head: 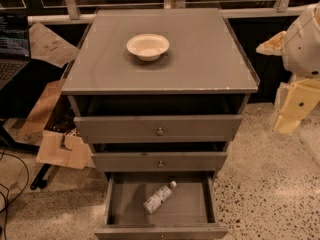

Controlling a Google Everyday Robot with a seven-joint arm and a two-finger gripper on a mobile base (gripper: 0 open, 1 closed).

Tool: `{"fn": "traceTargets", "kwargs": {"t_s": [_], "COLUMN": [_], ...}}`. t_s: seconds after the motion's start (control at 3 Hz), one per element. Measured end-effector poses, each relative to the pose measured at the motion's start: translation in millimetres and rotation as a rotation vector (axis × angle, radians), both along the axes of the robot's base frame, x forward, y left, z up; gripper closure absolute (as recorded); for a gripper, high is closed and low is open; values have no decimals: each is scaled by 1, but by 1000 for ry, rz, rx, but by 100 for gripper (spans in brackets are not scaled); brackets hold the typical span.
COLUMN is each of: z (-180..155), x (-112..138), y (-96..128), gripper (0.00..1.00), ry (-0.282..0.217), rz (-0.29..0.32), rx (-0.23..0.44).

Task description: Pick blue plastic bottle from bottom drawer and place on counter

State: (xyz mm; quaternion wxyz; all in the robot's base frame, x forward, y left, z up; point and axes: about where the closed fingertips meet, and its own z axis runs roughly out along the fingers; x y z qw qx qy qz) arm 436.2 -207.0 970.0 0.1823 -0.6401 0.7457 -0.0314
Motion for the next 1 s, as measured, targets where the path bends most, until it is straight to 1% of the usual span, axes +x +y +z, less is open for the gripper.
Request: {"fn": "traceTargets", "kwargs": {"t_s": [0.33, 0.67, 1.0], "z": [-11, -23, -32], "x": [-5, -12, -12], "y": [15, 27, 28], "gripper": [0, 0, 0], "ry": [-7, 5, 2], "rz": [181, 365, 435], "rx": [17, 38, 14]}}
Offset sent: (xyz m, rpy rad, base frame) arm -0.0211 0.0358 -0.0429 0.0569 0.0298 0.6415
